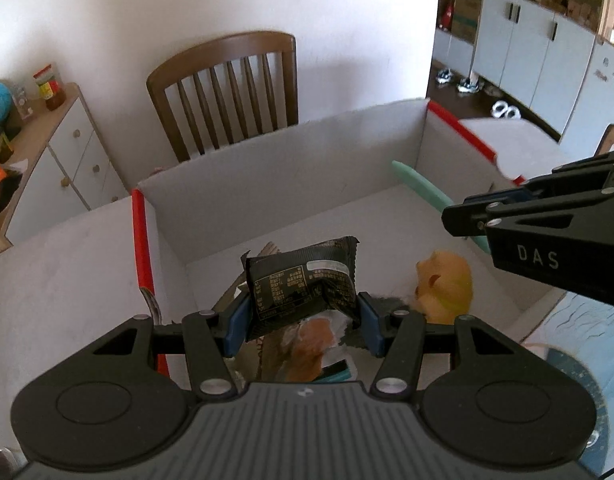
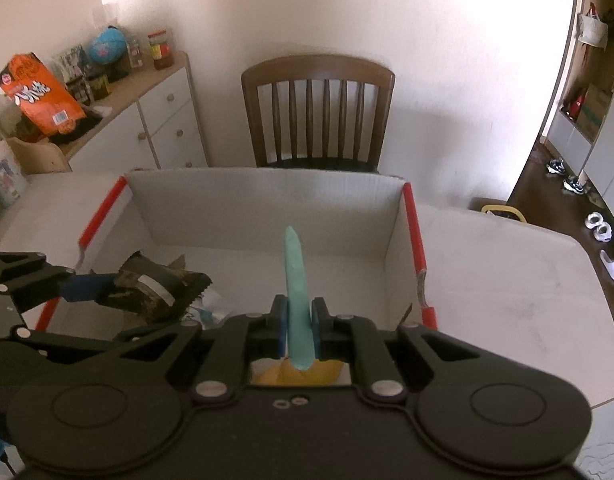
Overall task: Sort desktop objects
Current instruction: 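Carry the snack bar and mint-green stick over the red box with both tools, then open the left tool to drop the snack bar while right tool releases the green stick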
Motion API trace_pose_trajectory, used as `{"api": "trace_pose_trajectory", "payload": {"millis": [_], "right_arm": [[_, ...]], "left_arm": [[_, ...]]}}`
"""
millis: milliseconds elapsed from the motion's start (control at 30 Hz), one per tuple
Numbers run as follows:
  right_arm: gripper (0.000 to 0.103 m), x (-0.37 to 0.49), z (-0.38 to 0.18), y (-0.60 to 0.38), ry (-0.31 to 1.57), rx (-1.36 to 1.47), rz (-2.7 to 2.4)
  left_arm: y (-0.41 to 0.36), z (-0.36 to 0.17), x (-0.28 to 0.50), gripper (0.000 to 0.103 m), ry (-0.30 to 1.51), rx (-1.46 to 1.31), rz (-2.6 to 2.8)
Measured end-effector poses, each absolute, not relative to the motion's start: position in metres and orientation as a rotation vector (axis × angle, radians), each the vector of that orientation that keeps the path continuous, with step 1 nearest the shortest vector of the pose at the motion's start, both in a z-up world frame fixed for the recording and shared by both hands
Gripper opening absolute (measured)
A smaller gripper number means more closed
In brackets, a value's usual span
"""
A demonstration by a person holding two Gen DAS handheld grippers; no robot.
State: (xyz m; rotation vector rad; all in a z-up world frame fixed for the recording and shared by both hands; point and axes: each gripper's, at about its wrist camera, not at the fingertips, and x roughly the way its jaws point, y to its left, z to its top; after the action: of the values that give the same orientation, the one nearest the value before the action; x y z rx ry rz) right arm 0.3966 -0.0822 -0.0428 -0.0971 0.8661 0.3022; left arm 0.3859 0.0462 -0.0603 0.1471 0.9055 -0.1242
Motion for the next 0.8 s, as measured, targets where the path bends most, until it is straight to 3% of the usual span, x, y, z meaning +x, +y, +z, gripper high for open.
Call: {"api": "trace_pose_trajectory", "payload": {"millis": [800], "right_arm": [[0.012,0.415,-0.077,-0.075,0.984,-0.186,0.275]], "left_arm": [[0.034,-0.081,0.394,0.055,0.963,0.236,-0.149]]}}
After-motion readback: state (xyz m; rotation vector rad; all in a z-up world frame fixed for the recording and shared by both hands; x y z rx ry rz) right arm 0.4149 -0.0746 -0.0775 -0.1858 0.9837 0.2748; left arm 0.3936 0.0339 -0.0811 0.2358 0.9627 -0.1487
